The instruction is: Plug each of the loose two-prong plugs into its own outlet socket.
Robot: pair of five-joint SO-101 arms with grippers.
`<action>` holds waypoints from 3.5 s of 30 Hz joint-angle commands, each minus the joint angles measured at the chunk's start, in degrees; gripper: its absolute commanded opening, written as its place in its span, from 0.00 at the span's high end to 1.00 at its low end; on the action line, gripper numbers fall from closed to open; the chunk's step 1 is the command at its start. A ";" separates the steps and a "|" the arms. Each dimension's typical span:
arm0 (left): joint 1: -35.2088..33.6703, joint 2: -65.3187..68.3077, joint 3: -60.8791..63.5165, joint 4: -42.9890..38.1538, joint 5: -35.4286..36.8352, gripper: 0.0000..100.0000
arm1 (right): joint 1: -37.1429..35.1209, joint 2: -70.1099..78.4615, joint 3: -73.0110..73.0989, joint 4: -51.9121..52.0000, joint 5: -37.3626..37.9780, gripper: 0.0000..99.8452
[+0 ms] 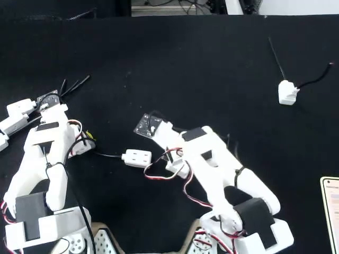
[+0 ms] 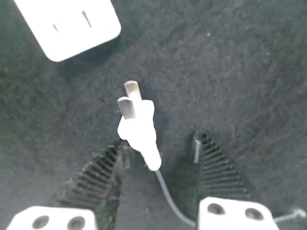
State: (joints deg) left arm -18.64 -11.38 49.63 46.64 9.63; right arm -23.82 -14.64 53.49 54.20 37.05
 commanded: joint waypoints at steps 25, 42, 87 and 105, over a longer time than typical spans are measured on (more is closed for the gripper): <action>-1.19 -0.79 0.22 -0.09 0.53 0.78 | -6.15 -11.91 12.79 -13.89 -7.82 0.80; -1.10 -0.79 0.22 -0.09 0.53 0.78 | 0.18 -12.09 13.58 -11.87 -7.74 0.84; 5.93 -57.85 23.60 0.00 -2.73 0.78 | -19.87 -16.75 19.74 -49.58 -13.80 0.99; 18.15 -83.34 31.34 9.58 -7.56 0.78 | -24.53 -23.52 21.85 -48.35 -18.99 0.99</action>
State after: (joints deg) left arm -2.81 -92.44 81.63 54.20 2.86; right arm -47.03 -33.89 76.62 6.02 18.68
